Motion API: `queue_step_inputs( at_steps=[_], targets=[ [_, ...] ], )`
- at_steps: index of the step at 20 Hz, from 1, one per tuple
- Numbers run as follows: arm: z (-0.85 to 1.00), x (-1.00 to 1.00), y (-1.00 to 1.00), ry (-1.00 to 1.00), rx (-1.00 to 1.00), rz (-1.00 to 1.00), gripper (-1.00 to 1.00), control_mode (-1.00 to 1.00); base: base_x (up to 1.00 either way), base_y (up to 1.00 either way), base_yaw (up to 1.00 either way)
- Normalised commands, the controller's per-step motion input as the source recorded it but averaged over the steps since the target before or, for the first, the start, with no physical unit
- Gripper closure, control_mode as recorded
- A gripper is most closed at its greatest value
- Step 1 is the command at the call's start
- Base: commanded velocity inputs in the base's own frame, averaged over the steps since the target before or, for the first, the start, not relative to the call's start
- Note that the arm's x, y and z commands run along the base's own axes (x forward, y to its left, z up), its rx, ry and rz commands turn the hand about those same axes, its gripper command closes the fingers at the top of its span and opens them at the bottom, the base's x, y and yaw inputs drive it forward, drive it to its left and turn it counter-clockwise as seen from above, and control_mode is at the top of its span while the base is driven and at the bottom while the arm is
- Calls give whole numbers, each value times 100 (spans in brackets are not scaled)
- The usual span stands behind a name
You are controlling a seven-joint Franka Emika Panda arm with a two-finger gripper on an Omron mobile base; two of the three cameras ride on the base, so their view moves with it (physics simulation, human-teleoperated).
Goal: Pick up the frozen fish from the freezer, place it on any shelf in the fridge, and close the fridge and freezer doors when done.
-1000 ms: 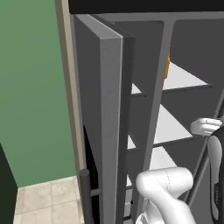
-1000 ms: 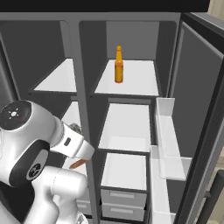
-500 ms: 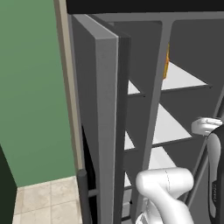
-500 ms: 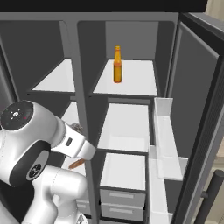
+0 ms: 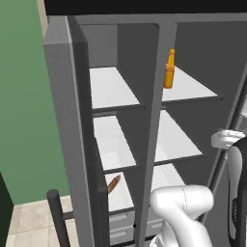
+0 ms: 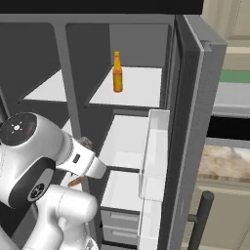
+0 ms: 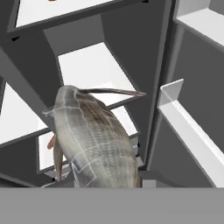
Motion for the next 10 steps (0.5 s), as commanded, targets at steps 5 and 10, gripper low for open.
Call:
queue_step_inputs(
  at_steps=[5,10],
  targets=[
    [0,0,0,0,0,0,100,100,8,-26,11],
    [0,0,0,0,0,0,100,100,28,-1,5]
  ],
)
